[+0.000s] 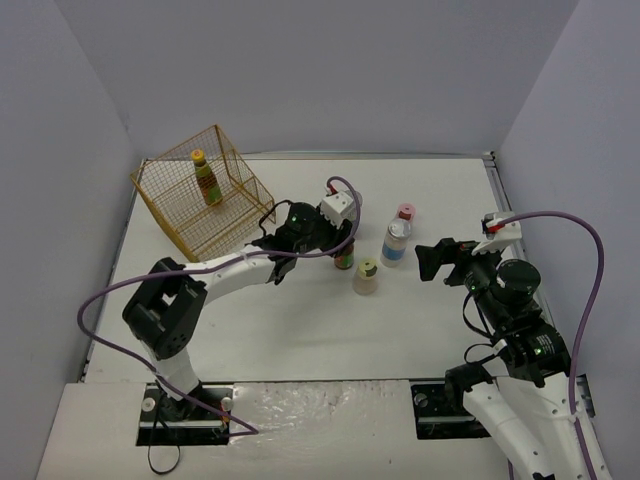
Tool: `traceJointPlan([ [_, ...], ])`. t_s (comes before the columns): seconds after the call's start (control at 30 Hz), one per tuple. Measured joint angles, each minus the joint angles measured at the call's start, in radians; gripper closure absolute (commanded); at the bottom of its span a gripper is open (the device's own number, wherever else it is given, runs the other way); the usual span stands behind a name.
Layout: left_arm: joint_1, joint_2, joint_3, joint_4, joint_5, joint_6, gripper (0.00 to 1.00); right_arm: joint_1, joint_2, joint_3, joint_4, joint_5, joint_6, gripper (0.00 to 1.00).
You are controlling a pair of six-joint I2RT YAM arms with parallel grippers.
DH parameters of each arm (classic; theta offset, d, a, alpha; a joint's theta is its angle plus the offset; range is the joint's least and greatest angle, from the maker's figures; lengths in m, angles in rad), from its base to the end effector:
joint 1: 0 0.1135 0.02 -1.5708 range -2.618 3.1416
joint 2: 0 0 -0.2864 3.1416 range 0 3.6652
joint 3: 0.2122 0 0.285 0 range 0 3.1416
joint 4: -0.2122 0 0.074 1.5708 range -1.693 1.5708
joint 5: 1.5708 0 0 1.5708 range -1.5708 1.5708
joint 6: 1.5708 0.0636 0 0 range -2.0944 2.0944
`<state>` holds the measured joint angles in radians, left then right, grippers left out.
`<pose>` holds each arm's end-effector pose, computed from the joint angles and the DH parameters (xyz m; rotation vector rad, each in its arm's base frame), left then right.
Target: Organize the condiment bottles
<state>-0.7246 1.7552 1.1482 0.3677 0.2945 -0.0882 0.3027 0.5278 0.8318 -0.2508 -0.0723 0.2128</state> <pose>0.3371 -0.3231 0.2535 0.7914 1.7068 -0.8348 0.1491 0.0514 0.4057 -0.1274 1.5305 0.4663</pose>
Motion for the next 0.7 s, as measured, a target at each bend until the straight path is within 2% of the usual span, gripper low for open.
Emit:
traceJointPlan([
  [0.13, 0.0, -0.101, -0.058, -0.078, -0.045, -0.014, 1.0, 0.0, 0.0, 0.0, 0.0, 0.0, 0.0, 0.0],
  [0.33, 0.0, -0.327, -0.074, -0.238, -0.196, -0.03, 1.0, 0.0, 0.0, 0.0, 0.0, 0.0, 0.001, 0.0],
  [0.53, 0.044, -0.475, 0.023, -0.398, -0.397, -0.054, 1.0, 0.0, 0.0, 0.0, 0.0, 0.0, 0.001, 0.0],
  [0.7, 0.187, -0.517, 0.155, -0.564, -0.555, -0.103, 1.0, 0.001, 0.0, 0.0, 0.0, 0.0, 0.002, 0.0],
])
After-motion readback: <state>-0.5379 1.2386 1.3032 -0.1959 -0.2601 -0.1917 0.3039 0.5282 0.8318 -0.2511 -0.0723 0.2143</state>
